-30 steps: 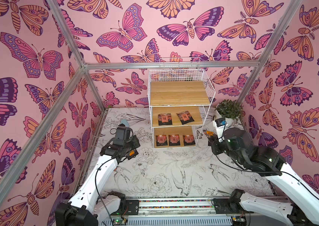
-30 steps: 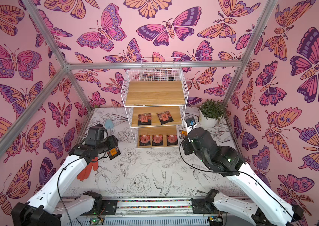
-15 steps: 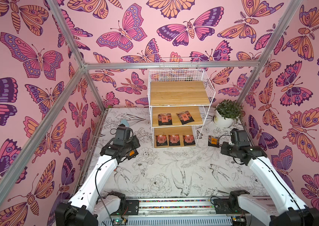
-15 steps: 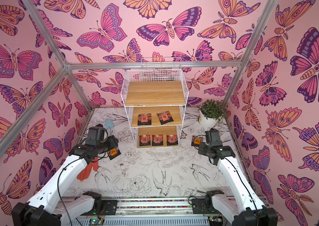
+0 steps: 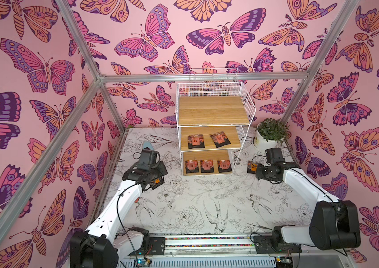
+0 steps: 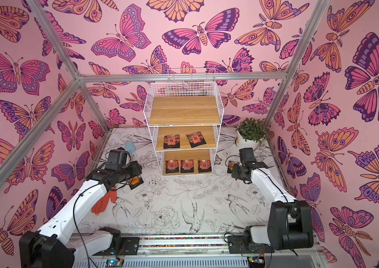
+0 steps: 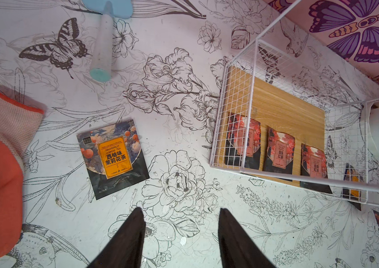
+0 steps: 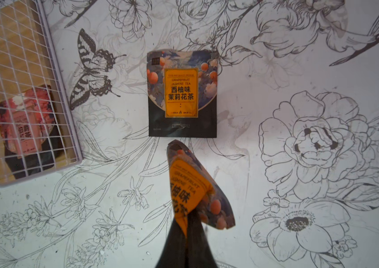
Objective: Remove the tea bags from the shelf
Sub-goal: Place the tea bag at the center of the board.
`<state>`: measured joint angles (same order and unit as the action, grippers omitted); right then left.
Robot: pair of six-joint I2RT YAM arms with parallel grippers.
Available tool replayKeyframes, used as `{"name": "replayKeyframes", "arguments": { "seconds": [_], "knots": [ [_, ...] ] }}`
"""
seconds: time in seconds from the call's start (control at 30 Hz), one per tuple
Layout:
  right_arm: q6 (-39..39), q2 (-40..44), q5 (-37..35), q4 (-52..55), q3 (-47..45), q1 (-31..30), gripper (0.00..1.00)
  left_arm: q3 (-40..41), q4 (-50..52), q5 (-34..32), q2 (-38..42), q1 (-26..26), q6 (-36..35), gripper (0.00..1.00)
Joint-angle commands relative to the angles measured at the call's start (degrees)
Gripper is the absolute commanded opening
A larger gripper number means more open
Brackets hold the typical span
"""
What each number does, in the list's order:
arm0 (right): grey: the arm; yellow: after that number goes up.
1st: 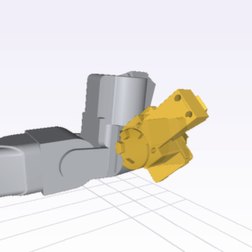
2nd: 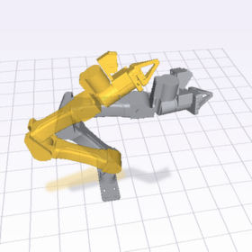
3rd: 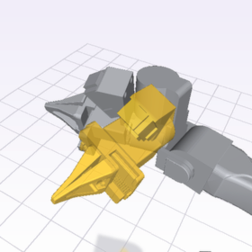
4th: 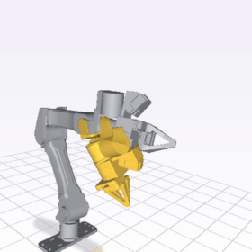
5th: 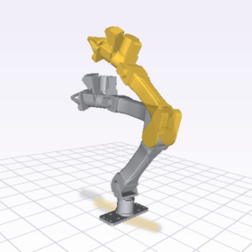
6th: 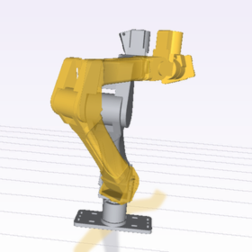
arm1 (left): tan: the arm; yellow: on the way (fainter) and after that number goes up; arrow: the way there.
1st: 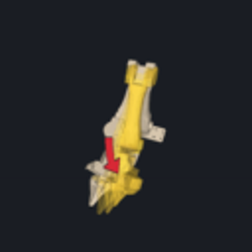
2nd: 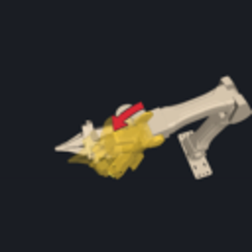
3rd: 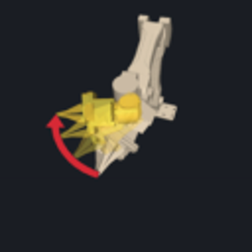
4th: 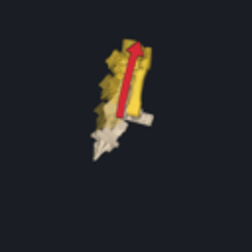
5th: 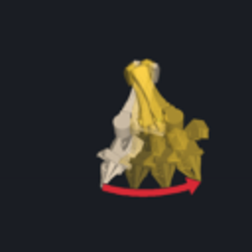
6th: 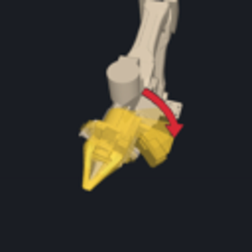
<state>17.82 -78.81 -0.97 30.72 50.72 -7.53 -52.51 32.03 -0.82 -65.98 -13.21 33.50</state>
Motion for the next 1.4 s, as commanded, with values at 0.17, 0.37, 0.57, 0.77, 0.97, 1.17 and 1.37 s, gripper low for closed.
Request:
{"name": "replayKeyframes", "arguments": {
  "seconds": [0.17,0.37,0.57,0.77,0.97,1.17,1.37],
  "knots": [
    [0.2,-0.4,1.6,0.5,0.1,0.4,0.00,0.3,-1.5,0.5,-1.2,-0.5,-0.1,0.55],
    [2.2,0.3,3.0,2.0,-2.2,0.3,0.00,0.8,-1.6,0.8,-0.9,-0.8,0.0,0.55],
    [3.7,0.8,3.5,3.1,-4.3,0.2,0.00,1.2,-1.4,0.6,0.1,-0.9,0.1,0.55],
    [3.8,-0.2,4.9,2.5,-6.1,0.3,0.02,1.0,-1.5,0.6,0.0,-1.2,0.2,0.55],
    [4.2,-0.8,4.0,3.6,-6.3,0.3,0.22,0.2,-1.0,-0.2,0.1,-1.3,-0.6,0.55],
    [4.3,-0.3,2.8,4.9,-6.5,0.3,0.31,-1.4,0.1,-1.0,0.3,-1.3,-1.1,0.55],
    [4.6,1.5,2.6,6.8,-7.3,0.3,0.48,-2.7,0.8,-1.2,0.1,-1.3,-1.5,0.55]
  ]
}}
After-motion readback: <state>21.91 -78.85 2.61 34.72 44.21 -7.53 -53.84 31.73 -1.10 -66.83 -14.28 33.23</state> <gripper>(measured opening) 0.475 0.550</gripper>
